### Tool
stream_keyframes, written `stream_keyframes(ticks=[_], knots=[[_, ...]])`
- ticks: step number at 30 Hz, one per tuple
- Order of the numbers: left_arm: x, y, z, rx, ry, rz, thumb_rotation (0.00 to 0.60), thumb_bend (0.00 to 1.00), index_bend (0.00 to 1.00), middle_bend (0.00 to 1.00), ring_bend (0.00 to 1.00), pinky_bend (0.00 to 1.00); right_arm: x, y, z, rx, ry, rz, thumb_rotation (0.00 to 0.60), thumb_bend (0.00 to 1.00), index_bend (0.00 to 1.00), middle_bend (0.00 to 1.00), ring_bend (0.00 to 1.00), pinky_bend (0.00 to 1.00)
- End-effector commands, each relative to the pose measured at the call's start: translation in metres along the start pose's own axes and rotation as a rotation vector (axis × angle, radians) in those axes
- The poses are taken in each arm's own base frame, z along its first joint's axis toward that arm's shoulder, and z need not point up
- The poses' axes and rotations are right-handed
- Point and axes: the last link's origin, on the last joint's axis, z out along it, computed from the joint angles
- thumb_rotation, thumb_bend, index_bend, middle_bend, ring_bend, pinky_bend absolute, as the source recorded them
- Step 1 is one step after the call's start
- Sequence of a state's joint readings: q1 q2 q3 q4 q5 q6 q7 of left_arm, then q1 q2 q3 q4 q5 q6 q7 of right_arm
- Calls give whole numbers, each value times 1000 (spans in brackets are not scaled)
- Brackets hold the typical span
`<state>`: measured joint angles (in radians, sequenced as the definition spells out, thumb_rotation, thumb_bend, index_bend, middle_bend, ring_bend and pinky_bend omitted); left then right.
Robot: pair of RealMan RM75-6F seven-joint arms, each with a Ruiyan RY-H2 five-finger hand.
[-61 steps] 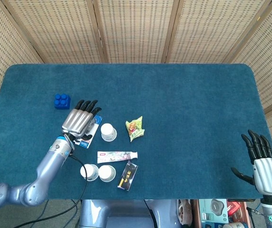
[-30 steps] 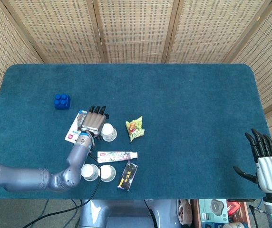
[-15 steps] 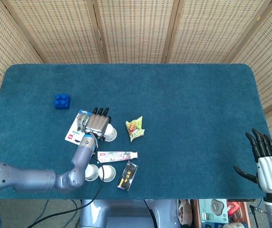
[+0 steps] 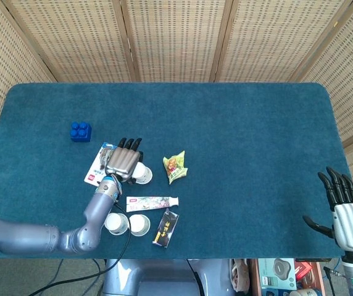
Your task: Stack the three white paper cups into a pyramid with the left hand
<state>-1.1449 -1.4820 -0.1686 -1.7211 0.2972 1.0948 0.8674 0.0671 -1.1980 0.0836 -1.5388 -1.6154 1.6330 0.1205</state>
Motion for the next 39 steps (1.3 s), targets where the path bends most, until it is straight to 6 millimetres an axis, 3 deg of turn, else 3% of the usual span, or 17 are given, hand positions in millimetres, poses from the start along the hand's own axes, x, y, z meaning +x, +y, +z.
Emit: stream_keyframes(ticks=[1, 5, 7, 10, 20, 29, 39], knots=[[12, -9, -22, -31, 29, 2, 600, 237, 412, 0, 0, 0, -1, -1, 0, 3, -4, -5, 600, 102, 0, 0, 0, 0], [24, -14, -44, -67, 53, -10, 600, 238, 412, 0, 0, 0, -1, -2, -1, 7, -1, -8, 600, 102, 0, 0, 0, 0], [32, -19, -69, -103, 50, -18, 600, 237, 412, 0, 0, 0, 0, -4, -1, 10, 3, -11, 600, 102, 0, 0, 0, 0], [37, -24, -88, -136, 50, -3, 600, 237, 412, 0, 0, 0, 0, -4, -1, 10, 2, -14, 600, 102, 0, 0, 0, 0], [40, -30, -140, -239, 34, 27, 600, 237, 412, 0, 0, 0, -2, -7, -2, 15, 0, -22, 600, 102, 0, 0, 0, 0], [19, -44, -158, -285, -36, 55, 600, 238, 412, 0, 0, 0, -1, -7, -2, 17, 1, -26, 600, 102, 0, 0, 0, 0], [8, -39, -156, -299, -68, 65, 600, 237, 412, 0, 0, 0, -1, -7, -2, 13, 2, -26, 600, 103, 0, 0, 0, 0]])
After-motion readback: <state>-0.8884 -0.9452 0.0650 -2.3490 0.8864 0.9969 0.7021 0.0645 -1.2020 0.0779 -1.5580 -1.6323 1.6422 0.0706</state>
